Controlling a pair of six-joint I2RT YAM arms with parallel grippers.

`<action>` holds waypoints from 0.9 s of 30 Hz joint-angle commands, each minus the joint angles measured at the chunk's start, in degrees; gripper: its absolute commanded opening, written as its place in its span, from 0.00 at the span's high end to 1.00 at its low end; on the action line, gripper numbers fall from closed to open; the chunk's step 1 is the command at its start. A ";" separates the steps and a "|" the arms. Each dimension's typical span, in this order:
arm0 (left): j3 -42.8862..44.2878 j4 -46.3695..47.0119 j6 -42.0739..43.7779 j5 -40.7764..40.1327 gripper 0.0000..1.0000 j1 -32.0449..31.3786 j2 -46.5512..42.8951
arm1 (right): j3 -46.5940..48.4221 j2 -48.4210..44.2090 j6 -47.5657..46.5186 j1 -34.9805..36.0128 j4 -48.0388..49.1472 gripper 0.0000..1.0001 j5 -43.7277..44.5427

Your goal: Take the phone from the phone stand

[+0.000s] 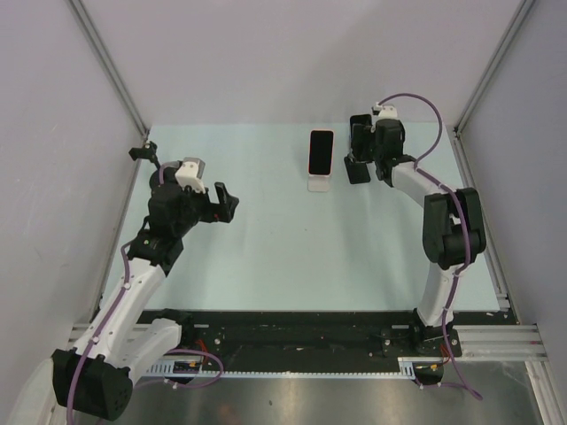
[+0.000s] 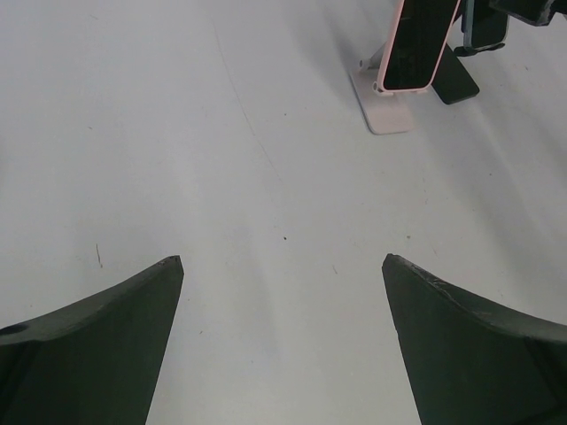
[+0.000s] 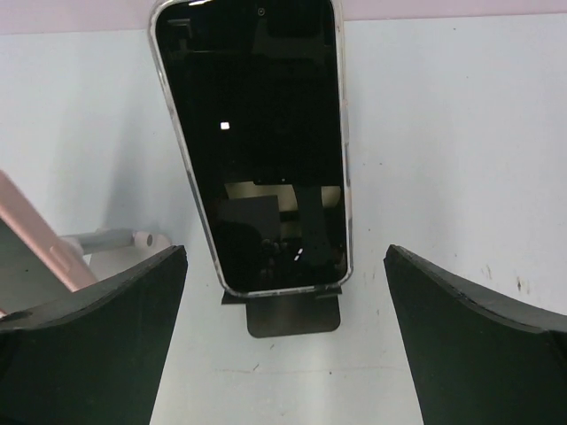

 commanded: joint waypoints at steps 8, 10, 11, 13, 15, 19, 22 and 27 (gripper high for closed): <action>0.83 1.91 2.68 -0.01 0.00 -0.81 0.17 | 7.09 6.45 -1.26 -0.14 3.61 0.00 0.36; 0.83 1.91 2.68 -0.01 0.00 -0.89 0.26 | 7.27 6.63 -1.17 -0.32 3.52 0.00 0.27; 0.75 1.82 2.86 0.08 0.00 -0.89 0.26 | 7.27 6.72 -1.17 -0.32 3.60 0.00 0.18; 0.74 1.82 2.77 0.17 0.00 -0.98 0.17 | 7.35 6.99 -0.99 -0.58 3.60 0.00 -0.08; 0.74 1.91 2.86 0.17 0.00 -0.98 0.17 | 7.53 7.25 -0.99 -0.67 3.34 0.00 -0.70; 0.66 1.82 2.86 0.08 0.00 -0.98 0.43 | 7.97 7.95 -1.69 -0.94 3.08 0.00 -1.14; 0.66 1.82 2.95 0.08 0.00 -0.98 0.35 | 8.50 8.57 -2.04 -0.85 2.81 0.02 -1.58; 0.66 1.91 2.95 0.08 0.00 -1.07 0.43 | 9.55 9.27 -3.63 -0.32 2.46 0.10 -1.49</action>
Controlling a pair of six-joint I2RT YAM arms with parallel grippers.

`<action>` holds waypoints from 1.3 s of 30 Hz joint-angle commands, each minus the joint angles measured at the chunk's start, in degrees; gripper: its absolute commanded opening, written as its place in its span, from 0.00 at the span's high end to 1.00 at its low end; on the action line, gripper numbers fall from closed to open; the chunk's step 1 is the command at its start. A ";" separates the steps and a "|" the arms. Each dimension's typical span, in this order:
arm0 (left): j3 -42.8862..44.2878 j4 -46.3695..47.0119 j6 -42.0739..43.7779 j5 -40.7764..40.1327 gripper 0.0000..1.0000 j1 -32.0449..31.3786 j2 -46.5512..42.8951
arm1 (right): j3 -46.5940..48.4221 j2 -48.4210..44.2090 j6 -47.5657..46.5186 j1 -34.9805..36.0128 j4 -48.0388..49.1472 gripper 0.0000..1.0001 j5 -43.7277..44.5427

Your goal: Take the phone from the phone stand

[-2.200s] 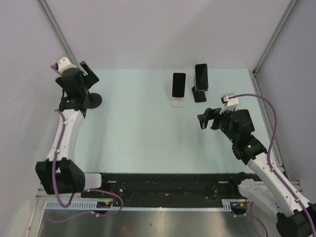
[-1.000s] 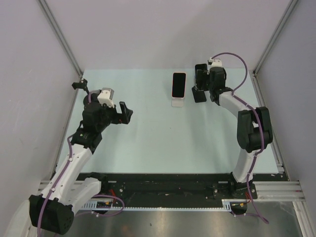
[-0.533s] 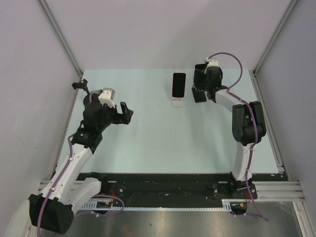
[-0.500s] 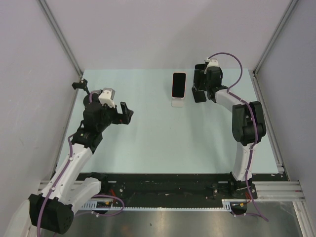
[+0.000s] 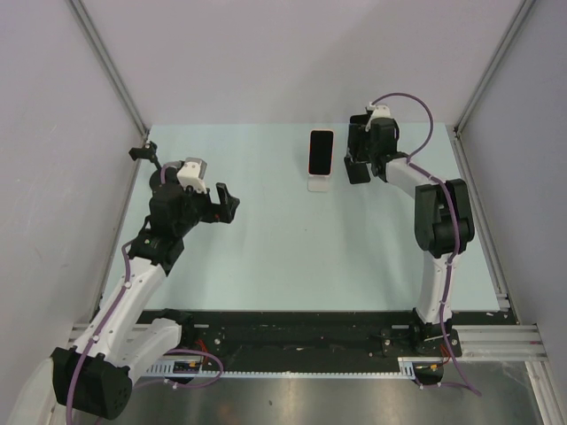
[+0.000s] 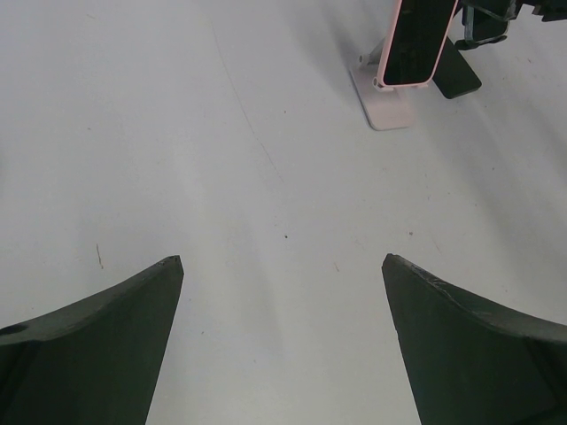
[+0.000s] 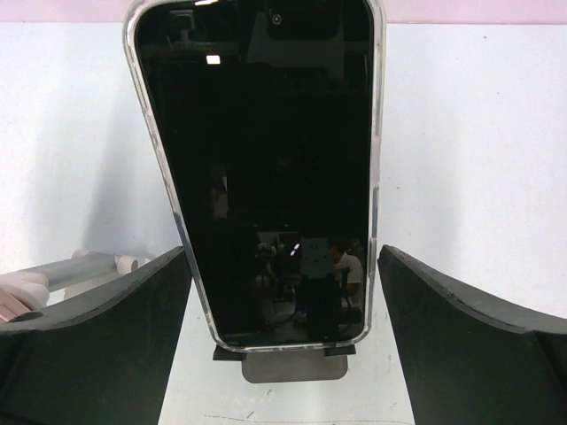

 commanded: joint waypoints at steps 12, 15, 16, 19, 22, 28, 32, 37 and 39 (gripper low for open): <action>0.57 1.80 2.67 -0.07 0.00 -0.98 -0.68 | 3.37 -1.03 -3.86 1.70 0.89 0.63 2.15; 0.48 1.89 2.67 -0.07 0.00 -1.07 -0.77 | 3.37 -2.52 -5.18 1.96 0.54 0.78 2.15; 0.48 1.80 2.67 -0.07 0.00 -1.07 -0.86 | 3.28 -2.79 -5.18 2.14 0.36 0.81 1.97; 0.48 1.80 2.67 -0.16 0.00 -1.25 -1.12 | 3.28 -4.11 -5.00 2.14 0.27 0.88 1.62; 0.39 1.80 2.75 -0.34 0.00 -1.25 -1.30 | 3.28 -5.42 -4.65 2.14 0.36 0.92 0.83; 0.39 1.80 2.84 -0.42 0.00 -1.25 -1.47 | 3.02 -7.88 -4.21 2.14 1.15 0.92 -0.49; 0.39 1.80 2.84 -0.42 0.00 -1.34 -1.39 | 2.75 -9.12 -3.07 2.05 1.41 0.95 -0.66; 0.39 1.80 2.84 -0.51 0.00 -1.34 -1.47 | 1.96 -11.49 -2.98 2.14 0.28 1.00 -1.28; 0.30 1.89 2.84 -0.51 0.00 -1.34 -1.65 | 1.96 -13.33 -3.15 2.05 -1.22 1.00 -1.72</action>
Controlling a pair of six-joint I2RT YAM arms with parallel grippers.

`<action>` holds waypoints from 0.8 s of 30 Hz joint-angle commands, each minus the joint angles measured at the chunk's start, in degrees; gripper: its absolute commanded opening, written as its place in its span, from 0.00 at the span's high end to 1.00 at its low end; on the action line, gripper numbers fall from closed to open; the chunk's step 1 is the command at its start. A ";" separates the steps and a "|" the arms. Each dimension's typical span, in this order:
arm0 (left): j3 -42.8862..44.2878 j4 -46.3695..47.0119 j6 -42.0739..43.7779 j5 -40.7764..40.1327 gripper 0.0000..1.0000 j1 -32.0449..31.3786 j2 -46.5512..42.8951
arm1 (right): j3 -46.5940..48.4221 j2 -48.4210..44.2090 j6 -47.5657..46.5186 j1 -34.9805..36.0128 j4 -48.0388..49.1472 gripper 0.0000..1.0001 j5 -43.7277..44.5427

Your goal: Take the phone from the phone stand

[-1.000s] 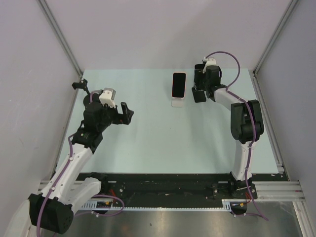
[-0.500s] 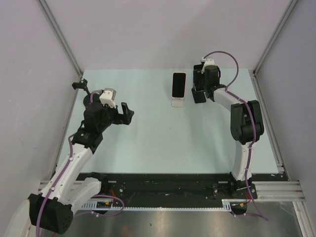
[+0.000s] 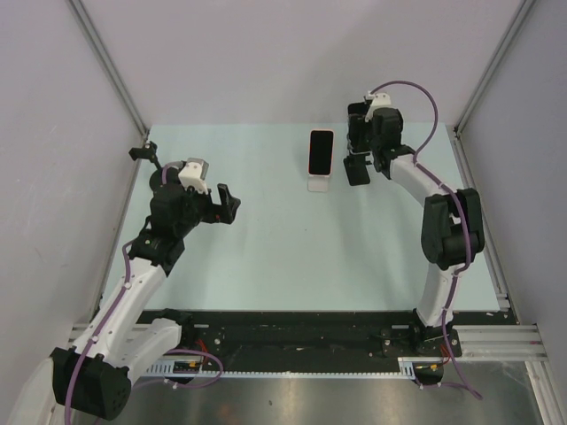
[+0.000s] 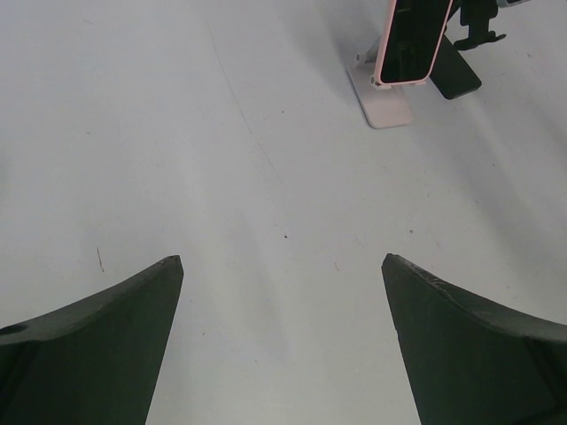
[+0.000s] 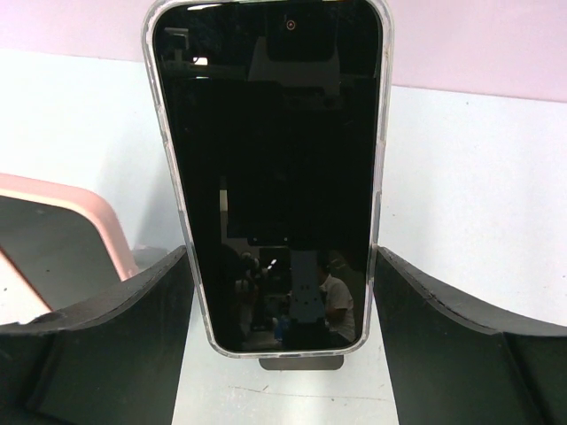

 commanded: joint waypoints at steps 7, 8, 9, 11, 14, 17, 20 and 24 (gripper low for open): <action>0.30 1.89 1.79 -0.56 0.00 -0.77 -2.40 | -0.67 -14.75 0.71 -0.77 -11.67 1.00 -1.72; 0.39 1.80 1.53 -0.65 0.00 -0.94 -2.49 | -1.28 -15.71 0.98 -1.12 -13.27 1.00 -1.81; 0.39 1.80 1.44 -0.91 0.00 -1.03 -2.57 | -1.72 -17.81 1.24 -1.30 -15.02 1.00 -1.64; 0.30 1.71 1.35 -1.69 0.00 -1.56 -3.10 | -3.64 -19.93 1.77 -1.74 -20.03 1.00 -1.63; 0.30 1.45 1.35 -3.10 0.00 -2.44 -4.15 | -6.55 -23.98 2.65 -1.83 -25.75 1.00 -1.11; 0.39 1.10 1.79 -4.77 0.00 -3.58 -5.03 | -11.03 -27.67 2.65 -1.83 -30.15 1.00 -0.06; 0.39 0.92 2.40 -5.92 0.00 -4.63 -5.65 | -16.30 -31.10 2.30 -2.09 -34.01 1.00 2.75; 0.22 0.48 3.46 -8.46 0.00 -6.30 -7.31 | -21.93 -34.62 1.43 -4.37 -36.48 1.00 3.29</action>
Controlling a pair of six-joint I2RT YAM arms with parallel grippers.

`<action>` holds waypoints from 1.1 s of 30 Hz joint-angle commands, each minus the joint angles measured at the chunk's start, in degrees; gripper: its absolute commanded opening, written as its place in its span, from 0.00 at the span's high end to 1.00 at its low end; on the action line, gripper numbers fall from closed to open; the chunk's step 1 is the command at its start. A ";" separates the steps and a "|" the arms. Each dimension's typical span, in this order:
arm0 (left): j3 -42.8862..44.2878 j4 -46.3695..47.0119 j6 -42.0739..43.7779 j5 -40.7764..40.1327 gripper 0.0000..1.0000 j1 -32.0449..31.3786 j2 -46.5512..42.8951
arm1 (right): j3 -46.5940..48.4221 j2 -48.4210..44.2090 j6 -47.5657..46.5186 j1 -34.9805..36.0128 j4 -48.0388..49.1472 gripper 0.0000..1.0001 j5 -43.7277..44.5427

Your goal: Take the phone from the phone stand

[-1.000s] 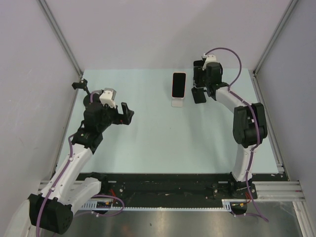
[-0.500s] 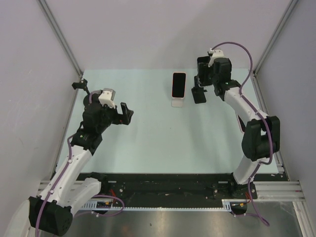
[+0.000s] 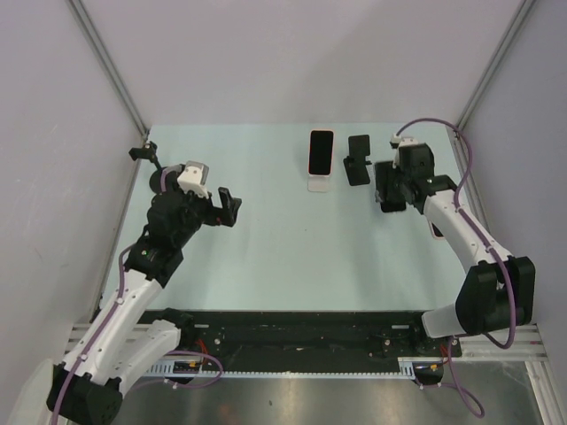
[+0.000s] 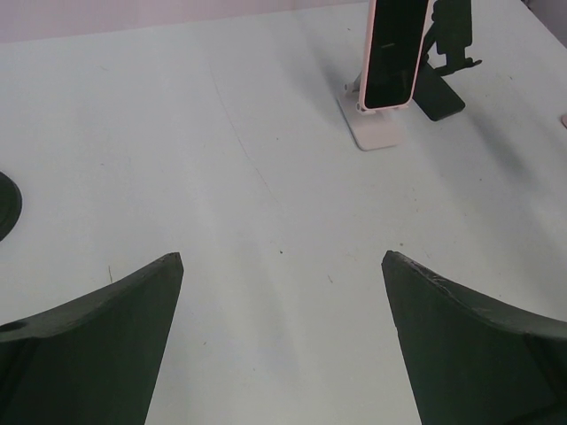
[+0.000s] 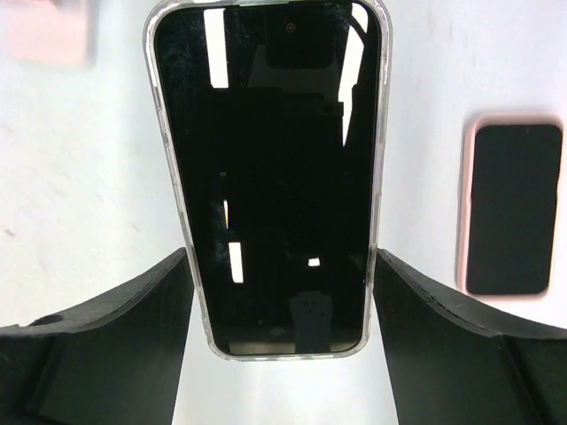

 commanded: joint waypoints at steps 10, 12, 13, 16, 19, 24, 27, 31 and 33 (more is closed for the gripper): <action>0.13 0.11 4.78 -8.12 0.00 -5.21 -4.42 | -4.38 1.33 -5.77 -9.62 -3.44 1.00 -0.93; 0.04 -0.07 5.31 -8.82 0.00 -5.65 -5.04 | -4.38 4.22 -6.91 -10.50 -3.18 1.00 -1.62; 0.04 0.02 5.49 -9.26 0.00 -5.91 -5.30 | -4.38 5.11 -7.96 -11.81 -3.00 1.00 -3.28; -0.13 -0.07 6.63 -11.46 0.00 -6.62 -5.92 | -3.85 8.36 -9.03 -14.27 -2.56 1.00 -7.34; -0.31 -0.25 7.24 -12.78 0.00 -7.41 -6.36 | -3.85 11.35 -10.61 -15.42 -2.29 1.00 -6.64; -0.40 -0.33 7.24 -13.66 0.00 -8.46 -6.97 | -3.85 14.26 -13.07 -16.04 -1.51 1.00 -8.13; -0.49 -0.33 8.82 -13.92 0.00 -8.55 -7.33 | -3.94 16.45 -12.99 -16.56 -0.98 1.00 -9.71; -0.57 -0.25 8.83 -14.10 0.00 -8.64 -7.59 | -3.94 19.18 -11.50 -17.35 -0.10 1.00 -8.93; -0.57 -0.25 8.83 -14.10 0.00 -8.64 -7.50 | -4.02 20.32 -10.70 -17.79 0.43 1.00 -8.31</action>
